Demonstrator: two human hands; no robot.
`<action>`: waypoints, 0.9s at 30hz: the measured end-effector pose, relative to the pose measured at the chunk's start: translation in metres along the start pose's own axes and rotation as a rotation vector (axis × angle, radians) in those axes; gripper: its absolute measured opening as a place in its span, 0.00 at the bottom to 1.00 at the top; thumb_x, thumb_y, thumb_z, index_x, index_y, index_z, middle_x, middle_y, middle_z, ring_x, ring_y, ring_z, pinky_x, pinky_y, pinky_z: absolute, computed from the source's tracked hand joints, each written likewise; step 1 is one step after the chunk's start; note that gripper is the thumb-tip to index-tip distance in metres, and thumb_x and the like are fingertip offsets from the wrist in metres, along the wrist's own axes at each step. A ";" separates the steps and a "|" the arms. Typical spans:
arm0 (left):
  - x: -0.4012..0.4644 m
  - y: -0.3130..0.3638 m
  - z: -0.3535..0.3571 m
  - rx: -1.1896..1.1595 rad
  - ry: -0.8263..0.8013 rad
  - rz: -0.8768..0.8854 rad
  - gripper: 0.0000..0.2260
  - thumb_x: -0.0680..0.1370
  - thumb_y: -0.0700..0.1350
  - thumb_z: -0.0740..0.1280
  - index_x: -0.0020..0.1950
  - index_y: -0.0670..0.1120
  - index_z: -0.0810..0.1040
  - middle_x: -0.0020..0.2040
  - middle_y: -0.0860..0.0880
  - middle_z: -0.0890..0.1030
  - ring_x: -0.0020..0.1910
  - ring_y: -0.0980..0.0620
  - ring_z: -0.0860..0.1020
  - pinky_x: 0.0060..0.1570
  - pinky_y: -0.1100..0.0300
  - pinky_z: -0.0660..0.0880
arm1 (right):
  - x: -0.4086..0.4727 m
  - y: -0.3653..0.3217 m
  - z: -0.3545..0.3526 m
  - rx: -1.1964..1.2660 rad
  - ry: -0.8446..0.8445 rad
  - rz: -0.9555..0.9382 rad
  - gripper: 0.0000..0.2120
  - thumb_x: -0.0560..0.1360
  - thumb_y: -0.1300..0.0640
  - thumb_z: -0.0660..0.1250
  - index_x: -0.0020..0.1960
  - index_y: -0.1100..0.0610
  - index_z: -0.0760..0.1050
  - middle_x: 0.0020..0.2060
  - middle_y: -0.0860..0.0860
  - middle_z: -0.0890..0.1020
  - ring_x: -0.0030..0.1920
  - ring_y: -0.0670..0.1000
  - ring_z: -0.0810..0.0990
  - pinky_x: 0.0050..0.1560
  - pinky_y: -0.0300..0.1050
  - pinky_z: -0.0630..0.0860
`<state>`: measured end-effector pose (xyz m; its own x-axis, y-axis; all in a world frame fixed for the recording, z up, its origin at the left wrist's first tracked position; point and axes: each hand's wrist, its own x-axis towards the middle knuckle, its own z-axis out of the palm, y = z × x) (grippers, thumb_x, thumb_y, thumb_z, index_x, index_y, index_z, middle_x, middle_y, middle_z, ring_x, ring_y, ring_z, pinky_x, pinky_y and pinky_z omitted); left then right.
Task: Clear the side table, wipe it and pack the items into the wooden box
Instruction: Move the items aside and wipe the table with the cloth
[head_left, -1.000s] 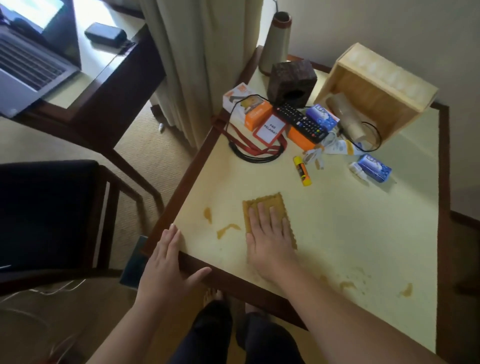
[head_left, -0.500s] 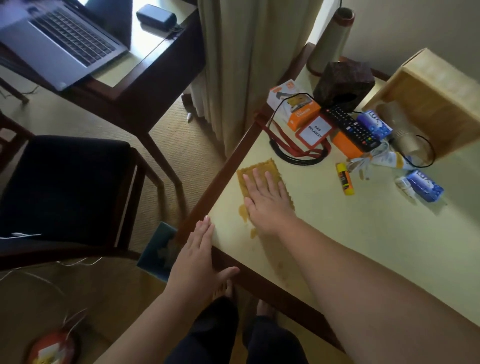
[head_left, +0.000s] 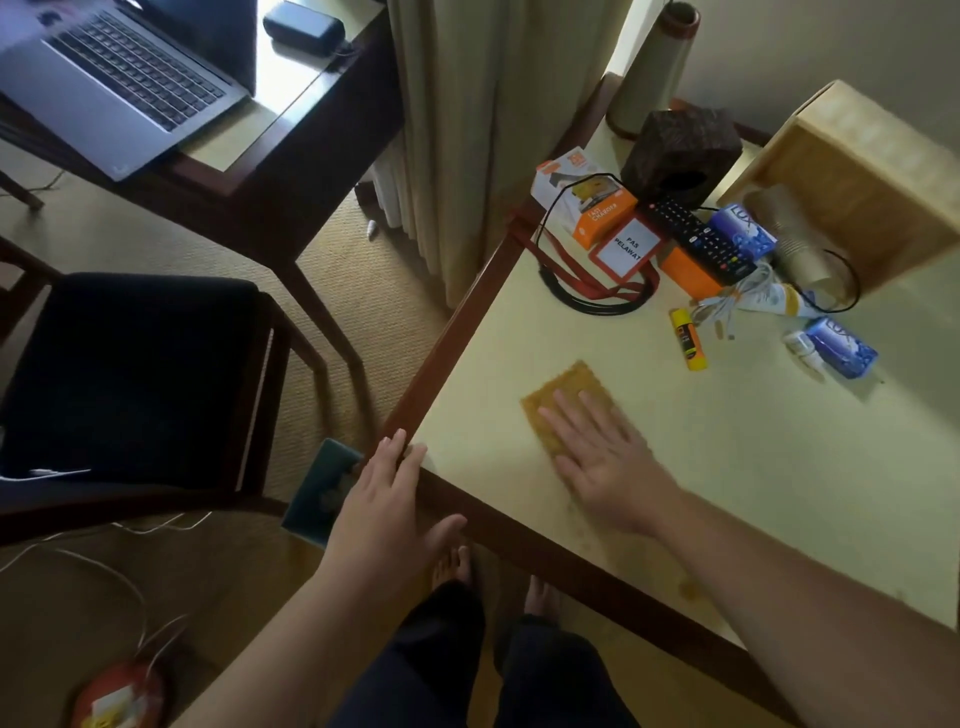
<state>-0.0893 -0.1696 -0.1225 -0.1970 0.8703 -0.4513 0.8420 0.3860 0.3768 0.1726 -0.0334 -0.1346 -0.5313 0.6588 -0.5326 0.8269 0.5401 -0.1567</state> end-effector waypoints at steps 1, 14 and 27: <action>0.001 0.002 -0.002 -0.014 0.016 -0.010 0.41 0.78 0.70 0.64 0.85 0.56 0.51 0.86 0.53 0.46 0.85 0.48 0.46 0.80 0.48 0.48 | 0.005 0.006 -0.003 0.022 0.023 0.056 0.28 0.85 0.41 0.37 0.79 0.40 0.24 0.78 0.40 0.24 0.77 0.47 0.22 0.81 0.58 0.34; 0.040 0.054 -0.008 -0.041 0.190 0.091 0.20 0.85 0.56 0.61 0.77 0.54 0.71 0.79 0.48 0.67 0.79 0.44 0.61 0.77 0.44 0.62 | -0.044 -0.058 0.041 0.116 0.018 -0.007 0.27 0.86 0.42 0.36 0.79 0.39 0.25 0.77 0.40 0.24 0.77 0.47 0.21 0.78 0.58 0.27; 0.049 0.125 0.032 0.066 0.016 0.284 0.21 0.84 0.58 0.63 0.76 0.54 0.72 0.79 0.49 0.67 0.77 0.44 0.65 0.74 0.46 0.69 | -0.111 0.133 0.060 0.420 0.179 0.686 0.30 0.84 0.40 0.37 0.80 0.43 0.25 0.78 0.42 0.26 0.80 0.49 0.28 0.80 0.56 0.32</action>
<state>0.0228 -0.0886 -0.1231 0.0436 0.9458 -0.3218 0.8952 0.1060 0.4329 0.3529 -0.0662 -0.1459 0.1256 0.8637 -0.4882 0.9595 -0.2309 -0.1616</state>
